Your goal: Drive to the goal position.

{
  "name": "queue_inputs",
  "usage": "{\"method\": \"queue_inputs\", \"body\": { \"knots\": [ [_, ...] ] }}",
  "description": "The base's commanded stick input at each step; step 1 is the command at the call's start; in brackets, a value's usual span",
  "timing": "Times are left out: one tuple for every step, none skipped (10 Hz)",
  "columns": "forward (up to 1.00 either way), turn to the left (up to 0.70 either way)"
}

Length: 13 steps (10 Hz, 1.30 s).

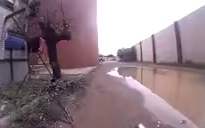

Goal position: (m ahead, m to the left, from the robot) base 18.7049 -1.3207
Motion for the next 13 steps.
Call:
{"method": "queue_inputs", "body": {
  "knots": [
    [0.5, 0.0],
    [0.5, 0.0],
    [0.5, 0.0],
    [0.5, 0.0],
    [0.5, 0.0],
    [0.5, 0.0],
    [0.5, 0.0],
    [0.5, 0.0],
    [0.5, 0.0],
    [0.5, 0.0],
    [0.5, 0.0],
    [0.5, 0.0],
    [0.5, 0.0]
  ]
}}
